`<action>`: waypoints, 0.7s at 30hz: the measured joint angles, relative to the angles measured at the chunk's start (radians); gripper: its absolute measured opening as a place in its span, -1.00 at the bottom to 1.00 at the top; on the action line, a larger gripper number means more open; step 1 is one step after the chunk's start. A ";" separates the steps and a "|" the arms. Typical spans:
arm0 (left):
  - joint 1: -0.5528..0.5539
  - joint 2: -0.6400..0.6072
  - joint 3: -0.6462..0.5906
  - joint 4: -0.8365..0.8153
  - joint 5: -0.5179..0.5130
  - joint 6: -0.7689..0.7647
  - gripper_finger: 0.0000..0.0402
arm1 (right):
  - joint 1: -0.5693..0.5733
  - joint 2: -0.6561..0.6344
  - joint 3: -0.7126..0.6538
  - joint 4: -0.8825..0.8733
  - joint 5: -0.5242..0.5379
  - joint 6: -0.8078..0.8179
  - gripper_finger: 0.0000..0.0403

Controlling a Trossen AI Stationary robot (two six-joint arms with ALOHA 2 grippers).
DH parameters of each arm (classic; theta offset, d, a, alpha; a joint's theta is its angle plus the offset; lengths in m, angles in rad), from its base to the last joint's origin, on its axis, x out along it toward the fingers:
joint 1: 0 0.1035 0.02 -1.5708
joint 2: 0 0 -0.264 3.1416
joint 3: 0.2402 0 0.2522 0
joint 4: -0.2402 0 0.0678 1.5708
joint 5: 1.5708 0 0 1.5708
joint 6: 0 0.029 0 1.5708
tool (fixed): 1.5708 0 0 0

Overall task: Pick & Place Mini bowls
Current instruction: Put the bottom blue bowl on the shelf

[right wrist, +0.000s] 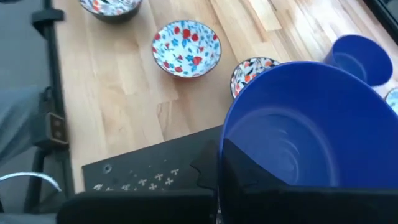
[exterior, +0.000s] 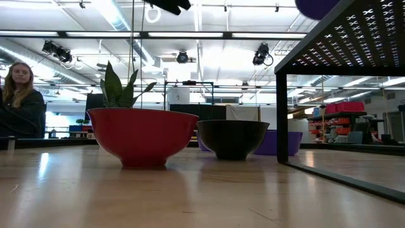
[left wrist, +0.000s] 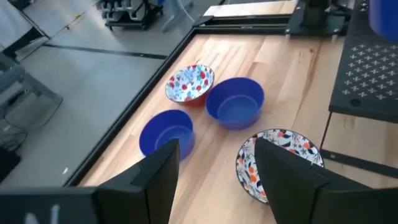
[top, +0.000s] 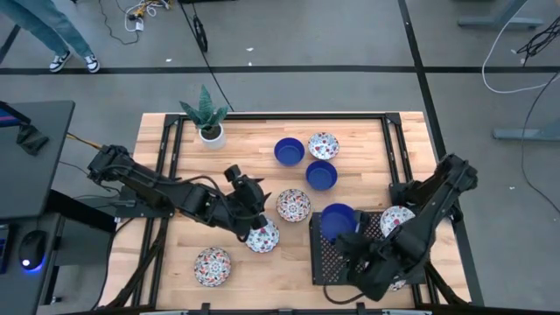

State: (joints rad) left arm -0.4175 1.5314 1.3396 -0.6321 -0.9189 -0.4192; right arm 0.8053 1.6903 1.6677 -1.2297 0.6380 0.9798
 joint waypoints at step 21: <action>-0.019 0.002 -0.433 0.586 0.034 -0.146 0.07 | -0.042 0.092 -0.109 0.010 -0.045 0.100 -1.00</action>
State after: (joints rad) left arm -0.4366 1.5333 0.9062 -0.0460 -0.8848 -0.5648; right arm 0.7631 1.7824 1.5588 -1.2194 0.5927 1.0801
